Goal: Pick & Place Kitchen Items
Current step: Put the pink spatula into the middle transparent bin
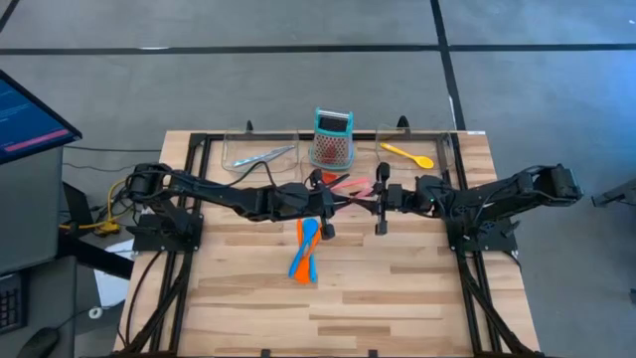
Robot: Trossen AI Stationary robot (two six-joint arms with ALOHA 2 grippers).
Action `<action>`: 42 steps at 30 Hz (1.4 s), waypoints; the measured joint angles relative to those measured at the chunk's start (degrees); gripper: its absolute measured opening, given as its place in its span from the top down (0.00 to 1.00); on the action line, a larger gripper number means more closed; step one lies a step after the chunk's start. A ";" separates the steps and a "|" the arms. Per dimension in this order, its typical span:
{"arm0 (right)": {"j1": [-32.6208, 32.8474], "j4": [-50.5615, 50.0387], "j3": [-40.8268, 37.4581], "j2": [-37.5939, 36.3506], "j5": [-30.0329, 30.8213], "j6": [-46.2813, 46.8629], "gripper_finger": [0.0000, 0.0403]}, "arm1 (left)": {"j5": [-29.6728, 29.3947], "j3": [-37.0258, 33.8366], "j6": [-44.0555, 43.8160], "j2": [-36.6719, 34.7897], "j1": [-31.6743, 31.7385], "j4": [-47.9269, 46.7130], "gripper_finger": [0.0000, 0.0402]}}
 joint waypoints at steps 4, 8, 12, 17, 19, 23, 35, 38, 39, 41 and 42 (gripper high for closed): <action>0.19 -0.31 0.00 0.00 -0.17 -1.12 0.96 | 0.01 0.00 0.18 0.00 0.00 -0.56 0.99; 0.27 -0.31 0.00 0.00 -0.15 -1.34 0.96 | 0.03 0.02 -0.20 -0.09 -0.30 -0.99 0.99; 0.29 -0.54 0.00 0.00 -0.16 -2.24 0.96 | -0.08 0.02 -0.34 -0.09 -0.42 -1.18 0.98; 0.25 -0.94 0.00 0.00 -0.01 -2.55 0.96 | -1.33 0.02 -0.63 -0.09 -0.02 -1.28 0.95; 0.25 -1.16 0.00 0.00 0.09 -2.65 0.96 | -2.00 0.02 -0.74 -0.09 -0.02 -1.52 0.93; 0.24 -1.31 -0.04 -0.05 0.28 -2.65 0.96 | -3.15 -0.06 -0.71 -0.68 0.00 -2.24 0.89; -1.28 -1.36 -0.07 -0.24 0.09 -2.61 0.96 | -7.80 -2.59 -1.46 -11.21 0.00 -13.45 0.85; -2.66 -2.70 0.70 -0.24 0.06 -2.59 0.96 | -7.80 -6.57 -3.09 -16.02 0.00 -13.86 0.86; -3.18 -4.06 1.48 -0.24 0.06 -2.58 0.96 | -7.74 -8.17 -3.63 -17.59 0.00 -13.77 0.86; -4.14 -8.29 3.92 -0.24 0.09 -2.57 0.96 | -7.77 -11.31 -5.25 -20.64 0.00 -13.90 0.87; -4.58 -10.96 5.42 -0.25 0.09 -2.57 0.96 | -7.75 -12.88 -6.34 -22.00 0.00 -13.78 0.87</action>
